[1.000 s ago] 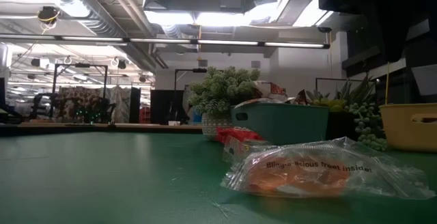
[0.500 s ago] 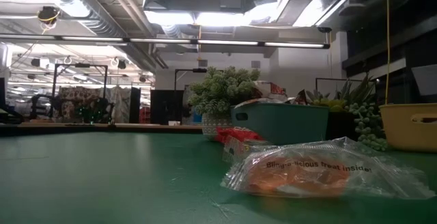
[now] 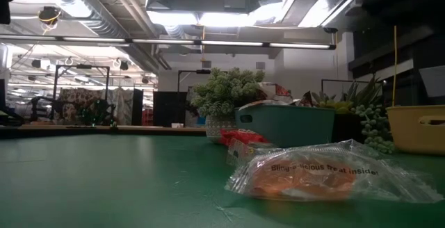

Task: Organize candy in baskets
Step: Put the red chocolate into the red bin

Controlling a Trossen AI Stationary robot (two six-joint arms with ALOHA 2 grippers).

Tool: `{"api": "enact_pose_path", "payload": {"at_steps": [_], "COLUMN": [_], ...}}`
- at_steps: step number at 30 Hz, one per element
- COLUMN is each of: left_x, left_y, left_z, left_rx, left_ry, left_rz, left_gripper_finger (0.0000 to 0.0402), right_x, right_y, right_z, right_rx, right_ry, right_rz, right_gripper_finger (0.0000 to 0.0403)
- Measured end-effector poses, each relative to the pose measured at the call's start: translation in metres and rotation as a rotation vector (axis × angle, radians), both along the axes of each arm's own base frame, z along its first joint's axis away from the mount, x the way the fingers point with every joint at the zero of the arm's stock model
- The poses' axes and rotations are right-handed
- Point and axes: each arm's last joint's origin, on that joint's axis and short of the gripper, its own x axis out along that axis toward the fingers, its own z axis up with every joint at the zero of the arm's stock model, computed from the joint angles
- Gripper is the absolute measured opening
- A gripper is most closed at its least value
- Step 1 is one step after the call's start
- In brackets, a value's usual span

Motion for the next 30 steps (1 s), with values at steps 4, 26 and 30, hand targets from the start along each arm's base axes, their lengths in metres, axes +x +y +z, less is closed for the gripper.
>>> {"api": "enact_pose_path", "payload": {"at_steps": [4,26,30], "left_x": [0.0,0.029,0.047], "left_y": [0.0,-0.012,-0.025], "left_z": [0.0,0.011,0.012], "left_rx": [0.006,0.263,0.385], "left_ry": [-0.005,-0.399,-0.529], "left_rz": [0.003,-0.021,-0.113], "left_gripper_finger": [0.0178,0.0178,0.0178], "right_x": [0.002,0.005,0.007], "right_y": [-0.01,-0.012,-0.01], "right_z": [-0.013,-0.017,-0.002], "right_rx": [-0.002,0.067,0.054], "right_ry": [0.014,0.042,0.057], "right_rz": [-0.021,-0.014,-0.015], "right_gripper_finger": [0.0179,0.0014,0.0026]}}
